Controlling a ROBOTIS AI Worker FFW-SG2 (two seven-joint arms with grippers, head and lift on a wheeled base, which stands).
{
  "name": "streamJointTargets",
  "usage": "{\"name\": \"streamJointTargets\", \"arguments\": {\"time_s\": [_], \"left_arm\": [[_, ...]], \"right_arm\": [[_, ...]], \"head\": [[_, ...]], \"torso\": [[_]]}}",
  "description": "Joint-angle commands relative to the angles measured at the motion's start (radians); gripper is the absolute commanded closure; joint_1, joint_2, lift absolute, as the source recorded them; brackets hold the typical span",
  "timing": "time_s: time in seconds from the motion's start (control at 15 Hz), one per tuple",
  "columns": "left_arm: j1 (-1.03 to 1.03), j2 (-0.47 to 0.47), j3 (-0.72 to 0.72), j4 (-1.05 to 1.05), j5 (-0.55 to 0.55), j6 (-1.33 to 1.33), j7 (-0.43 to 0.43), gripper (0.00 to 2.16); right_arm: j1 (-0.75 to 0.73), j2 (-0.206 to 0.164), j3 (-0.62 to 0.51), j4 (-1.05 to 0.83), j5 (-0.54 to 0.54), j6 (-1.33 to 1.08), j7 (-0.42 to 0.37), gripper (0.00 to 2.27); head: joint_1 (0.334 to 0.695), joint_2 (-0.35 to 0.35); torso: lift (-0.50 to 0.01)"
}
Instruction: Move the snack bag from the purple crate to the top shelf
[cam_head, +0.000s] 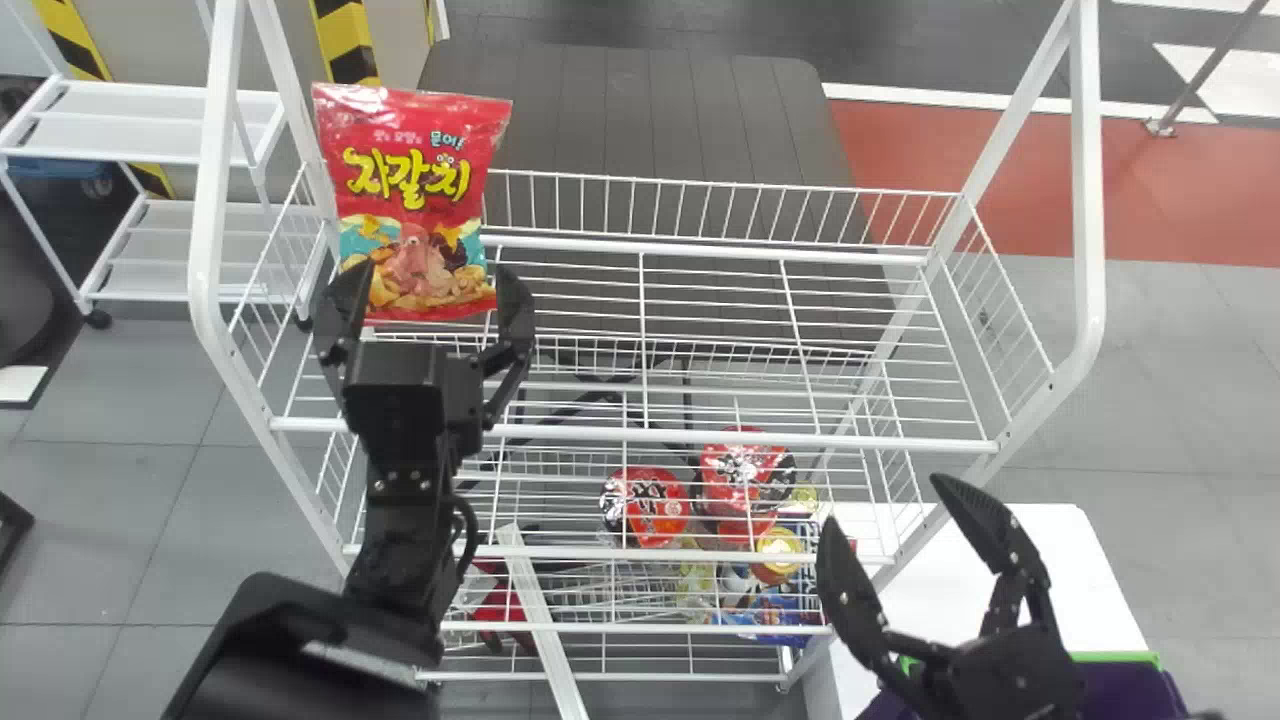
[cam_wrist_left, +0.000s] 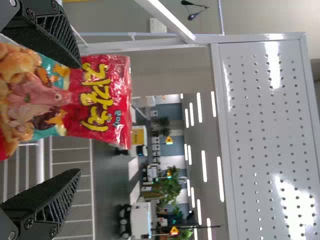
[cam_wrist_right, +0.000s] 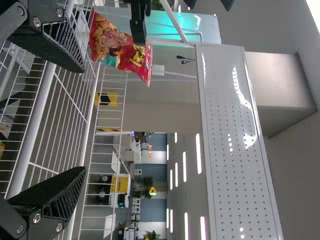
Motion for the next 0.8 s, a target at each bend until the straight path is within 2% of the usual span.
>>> {"name": "streamJointTargets", "arguments": {"time_s": [0.0, 0.13, 0.33, 0.53, 0.73], "left_arm": [[0.128, 0.009, 0.001, -0.169, 0.018, 0.083, -0.012, 0.07], [0.22, 0.035, 0.001, -0.25, 0.039, 0.077, -0.022, 0.07], [0.337, 0.083, 0.005, -0.327, 0.07, -0.006, -0.003, 0.08], [0.427, 0.127, 0.022, -0.353, 0.105, -0.083, 0.009, 0.08], [0.46, 0.129, 0.019, -0.329, 0.108, -0.126, 0.009, 0.08]], "right_arm": [[0.042, 0.001, -0.023, -0.199, 0.011, 0.233, -0.049, 0.13], [0.058, 0.005, -0.035, -0.283, 0.011, 0.368, -0.082, 0.13], [0.074, 0.008, -0.052, -0.3, -0.006, 0.42, -0.085, 0.13], [0.11, 0.01, -0.082, -0.313, -0.039, 0.445, -0.106, 0.13], [0.147, 0.01, -0.095, -0.346, -0.059, 0.442, -0.106, 0.13]], "head": [[0.695, -0.097], [0.695, -0.098], [0.695, -0.095], [0.695, -0.094], [0.695, -0.113]], "torso": [[0.004], [0.004], [0.004], [0.004], [0.004]]}}
